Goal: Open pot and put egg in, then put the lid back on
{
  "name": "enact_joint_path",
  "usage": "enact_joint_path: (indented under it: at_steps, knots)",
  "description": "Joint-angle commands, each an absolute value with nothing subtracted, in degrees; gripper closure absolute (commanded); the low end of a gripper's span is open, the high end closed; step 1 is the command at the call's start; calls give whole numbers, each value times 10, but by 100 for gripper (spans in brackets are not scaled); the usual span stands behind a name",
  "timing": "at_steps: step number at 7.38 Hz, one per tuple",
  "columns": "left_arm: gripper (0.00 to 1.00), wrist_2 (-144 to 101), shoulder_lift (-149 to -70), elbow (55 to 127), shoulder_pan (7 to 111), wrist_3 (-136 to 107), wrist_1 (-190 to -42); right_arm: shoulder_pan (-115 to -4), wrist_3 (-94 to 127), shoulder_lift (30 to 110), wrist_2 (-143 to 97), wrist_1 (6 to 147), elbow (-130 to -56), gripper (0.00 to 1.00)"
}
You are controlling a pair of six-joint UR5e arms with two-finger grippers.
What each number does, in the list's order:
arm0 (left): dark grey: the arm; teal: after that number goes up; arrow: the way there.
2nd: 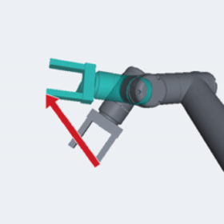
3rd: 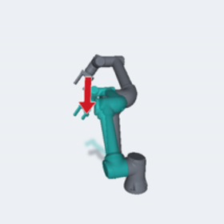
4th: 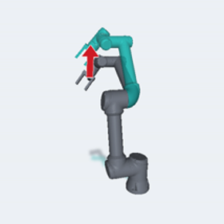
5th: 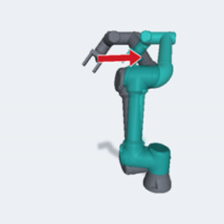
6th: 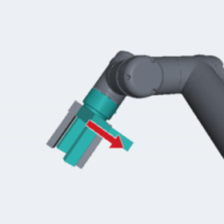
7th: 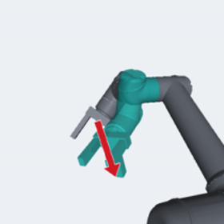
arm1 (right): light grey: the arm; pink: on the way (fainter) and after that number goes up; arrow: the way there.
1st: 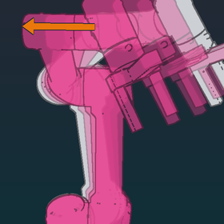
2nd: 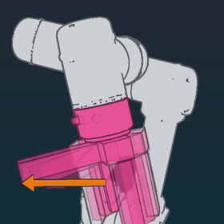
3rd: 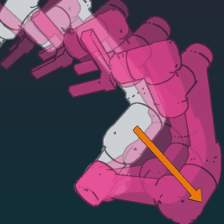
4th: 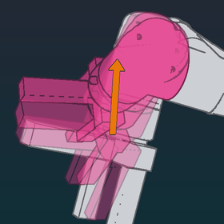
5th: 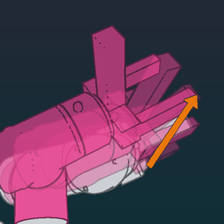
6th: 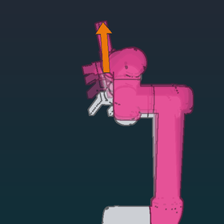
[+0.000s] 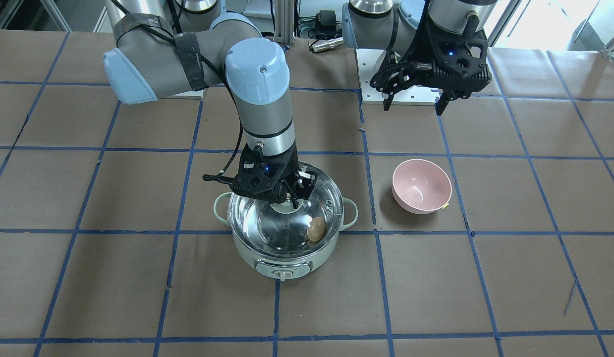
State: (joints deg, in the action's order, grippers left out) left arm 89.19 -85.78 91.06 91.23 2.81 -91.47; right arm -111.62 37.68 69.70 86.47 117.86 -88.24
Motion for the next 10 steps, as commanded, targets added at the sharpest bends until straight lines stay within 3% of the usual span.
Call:
enact_joint_path:
  at_steps: [1,5,7,8,10]
  knots:
    - [0,891,-858,911,912,28,-915,-1116,376,697,865,1179,-882,21]
    - [0,891,-858,911,912,28,-914,-1081,290,710,874,1177,-858,17]
    - [0,892,-858,911,911,28,-915,-1016,201,755,873,1165,-861,14]
    - [0,891,-858,911,911,29,-914,-976,146,779,874,1139,-867,2]
    - [0,891,-858,911,911,30,-913,-866,38,819,865,1084,-870,0]
